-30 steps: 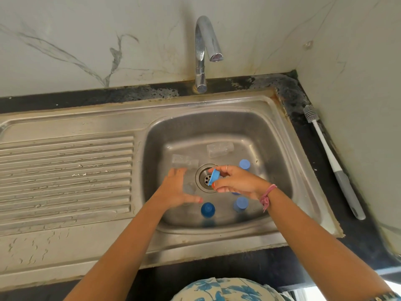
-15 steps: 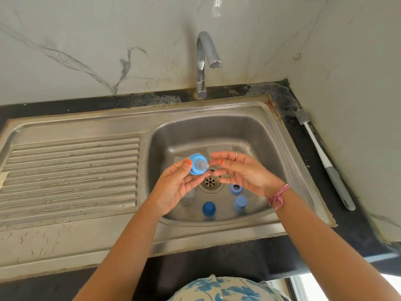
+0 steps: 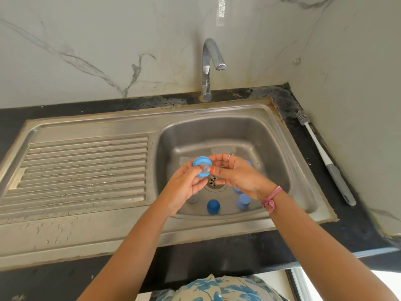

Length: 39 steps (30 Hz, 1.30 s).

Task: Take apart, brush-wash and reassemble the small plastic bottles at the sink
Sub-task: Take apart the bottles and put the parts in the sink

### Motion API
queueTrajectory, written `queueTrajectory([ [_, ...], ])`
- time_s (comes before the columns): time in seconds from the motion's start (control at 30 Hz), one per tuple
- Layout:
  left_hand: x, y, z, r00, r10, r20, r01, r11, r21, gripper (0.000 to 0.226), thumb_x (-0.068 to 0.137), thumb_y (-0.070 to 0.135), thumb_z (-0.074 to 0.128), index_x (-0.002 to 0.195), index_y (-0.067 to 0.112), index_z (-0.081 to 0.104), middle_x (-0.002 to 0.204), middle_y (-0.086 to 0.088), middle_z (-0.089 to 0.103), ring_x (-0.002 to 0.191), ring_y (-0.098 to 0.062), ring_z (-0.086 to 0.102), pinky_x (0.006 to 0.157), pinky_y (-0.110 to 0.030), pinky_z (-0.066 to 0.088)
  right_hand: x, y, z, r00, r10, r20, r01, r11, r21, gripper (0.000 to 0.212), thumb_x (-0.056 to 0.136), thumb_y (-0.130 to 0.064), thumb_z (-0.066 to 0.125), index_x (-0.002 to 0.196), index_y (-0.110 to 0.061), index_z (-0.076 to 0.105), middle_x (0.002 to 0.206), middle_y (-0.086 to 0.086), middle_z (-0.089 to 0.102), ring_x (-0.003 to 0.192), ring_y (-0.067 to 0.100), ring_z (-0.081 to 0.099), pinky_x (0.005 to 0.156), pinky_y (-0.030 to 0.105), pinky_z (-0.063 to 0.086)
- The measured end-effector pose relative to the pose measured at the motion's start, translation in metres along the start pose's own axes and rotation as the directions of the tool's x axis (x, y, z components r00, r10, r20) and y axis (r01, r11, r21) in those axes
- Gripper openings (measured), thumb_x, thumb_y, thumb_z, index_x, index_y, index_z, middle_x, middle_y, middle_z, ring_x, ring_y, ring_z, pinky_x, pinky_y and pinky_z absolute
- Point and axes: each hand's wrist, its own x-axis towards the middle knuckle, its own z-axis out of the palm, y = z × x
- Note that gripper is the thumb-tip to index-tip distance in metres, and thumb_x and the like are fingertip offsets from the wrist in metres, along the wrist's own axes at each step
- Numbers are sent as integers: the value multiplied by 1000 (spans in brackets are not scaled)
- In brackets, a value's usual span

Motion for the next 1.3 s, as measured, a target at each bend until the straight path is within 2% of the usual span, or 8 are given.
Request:
queueTrajectory([
  [0.1, 0, -1, -3, 999, 48, 25, -49, 998, 39, 30, 99, 15, 52, 129, 12, 55, 124, -6, 65, 116, -13, 62, 101, -28, 48, 0, 0, 4, 999, -35, 3, 35, 999, -19, 27, 90, -16, 66, 116, -17, 62, 122, 10, 65, 111, 22, 64, 99, 37, 50],
  [0.27, 2, -3, -2, 991, 134, -32, -129, 984, 120, 30, 95, 11, 58, 125, 8, 57, 122, -10, 66, 116, -14, 62, 97, -25, 50, 2, 3, 21, 983, -155, -96, 142, 981, -133, 19, 93, -13, 62, 110, -20, 64, 102, -3, 69, 93, 4, 64, 83, 20, 49],
  [0.4, 4, -7, -2, 979, 176, -107, -160, 976, 146, 29, 93, 12, 61, 122, 9, 59, 119, -11, 66, 111, -13, 64, 96, -27, 51, 5, 9, 31, 952, -235, -197, 176, 945, -274, 19, 94, -16, 61, 110, -26, 63, 108, 3, 70, 103, 18, 65, 94, 34, 51],
  [0.63, 5, -12, -3, 960, 199, -199, -162, 969, 184, 26, 93, 11, 58, 119, 11, 61, 114, -9, 67, 107, -15, 66, 94, -30, 53, 10, 16, 40, 933, -240, -266, 124, 912, -390, 21, 93, -22, 60, 106, -37, 56, 103, -9, 70, 96, 10, 66, 90, 40, 54],
  [0.87, 3, -12, 3, 923, 266, -279, -185, 941, 285, 18, 98, 16, 53, 113, 16, 62, 108, -6, 69, 98, -12, 69, 85, -23, 55, 12, 21, 45, 911, -256, -323, 182, 953, -243, 21, 90, -20, 64, 111, -17, 64, 96, -4, 70, 77, 2, 63, 70, 22, 49],
  [1.0, 0, -7, -3, 983, 149, -105, -127, 974, 185, 30, 100, 14, 43, 126, 14, 58, 122, -6, 66, 113, -10, 63, 94, -23, 51, 9, 16, 34, 945, -230, -234, 215, 973, -89, 22, 87, -12, 70, 109, -9, 67, 102, 10, 71, 90, 14, 65, 85, 31, 55],
  [1.1, -1, -5, -6, 996, 91, 12, -92, 995, 47, 38, 93, 18, 49, 129, 11, 55, 127, -11, 63, 121, -16, 59, 98, -23, 49, 11, 13, 29, 926, -291, -241, 241, 946, -215, 18, 84, -9, 72, 96, -21, 67, 94, 0, 71, 88, 11, 64, 87, 35, 53],
  [1.3, -2, 2, -3, 977, 208, -42, -192, 950, 247, 28, 94, 17, 61, 122, 21, 61, 114, 5, 71, 110, -6, 64, 99, -28, 48, 14, 12, 28, 892, -355, -280, 234, 892, -386, 23, 89, -15, 66, 112, -17, 63, 110, 3, 67, 95, 15, 65, 85, 27, 53],
])
